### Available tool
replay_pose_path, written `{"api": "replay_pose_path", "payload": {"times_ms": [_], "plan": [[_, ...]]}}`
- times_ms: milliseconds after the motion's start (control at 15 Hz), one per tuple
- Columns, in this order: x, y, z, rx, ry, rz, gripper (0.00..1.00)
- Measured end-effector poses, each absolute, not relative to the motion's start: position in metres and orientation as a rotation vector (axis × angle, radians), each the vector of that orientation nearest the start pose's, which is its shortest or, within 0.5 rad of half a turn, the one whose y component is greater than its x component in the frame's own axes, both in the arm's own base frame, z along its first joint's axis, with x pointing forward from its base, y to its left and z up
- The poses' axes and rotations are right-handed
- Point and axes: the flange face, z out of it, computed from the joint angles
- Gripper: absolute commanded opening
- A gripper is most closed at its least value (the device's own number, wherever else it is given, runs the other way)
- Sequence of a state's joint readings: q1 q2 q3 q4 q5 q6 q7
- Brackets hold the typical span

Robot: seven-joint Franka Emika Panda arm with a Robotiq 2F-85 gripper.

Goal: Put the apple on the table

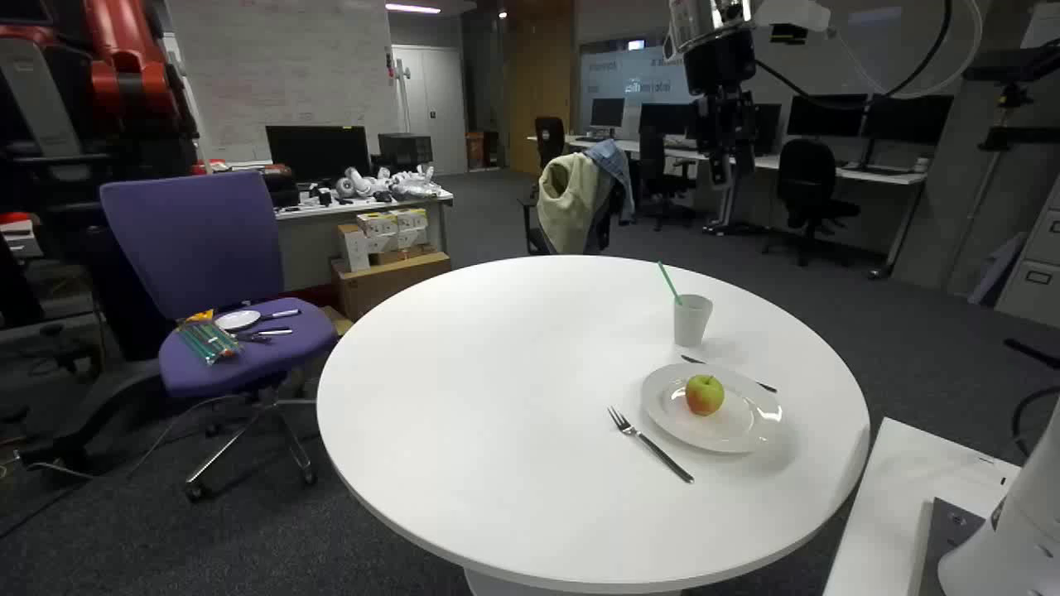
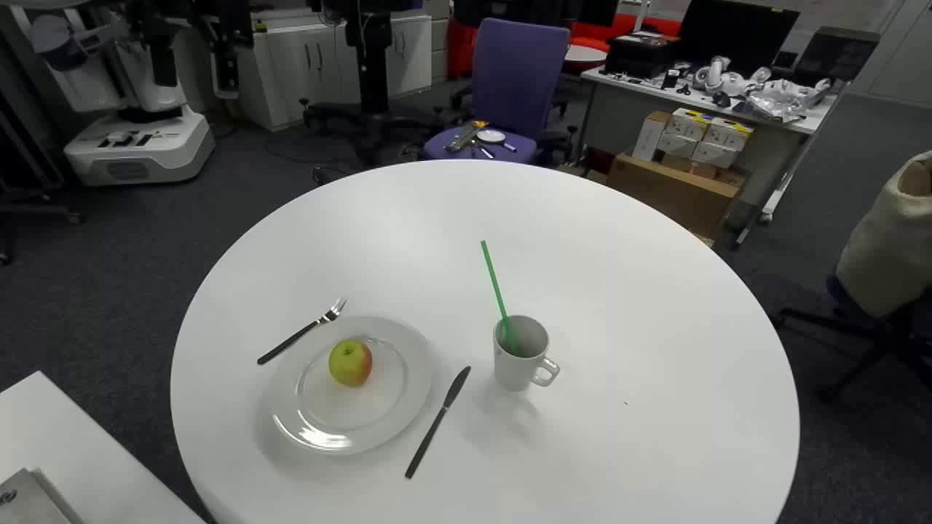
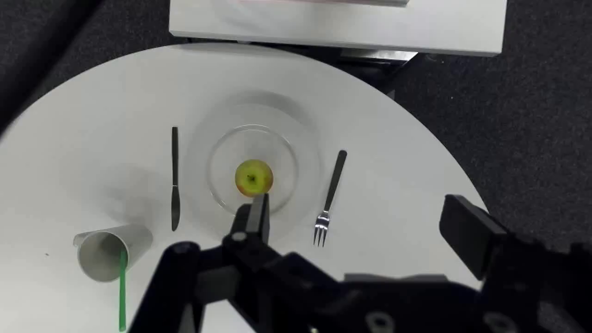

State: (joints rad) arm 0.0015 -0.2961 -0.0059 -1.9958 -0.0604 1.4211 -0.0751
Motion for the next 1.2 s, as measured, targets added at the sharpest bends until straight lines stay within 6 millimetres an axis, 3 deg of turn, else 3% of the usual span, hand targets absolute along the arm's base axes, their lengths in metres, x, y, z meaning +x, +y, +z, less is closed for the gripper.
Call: {"api": "replay_pose_path", "payload": {"times_ms": [400, 867, 1200], "plan": [[0.440, -0.018, 0.557, -3.230, -0.119, 0.397, 1.00], [0.457, -0.061, 0.490, -3.281, -0.055, 0.174, 1.00], [0.454, -0.084, 0.458, -3.227, 0.031, 0.061, 1.00]]}}
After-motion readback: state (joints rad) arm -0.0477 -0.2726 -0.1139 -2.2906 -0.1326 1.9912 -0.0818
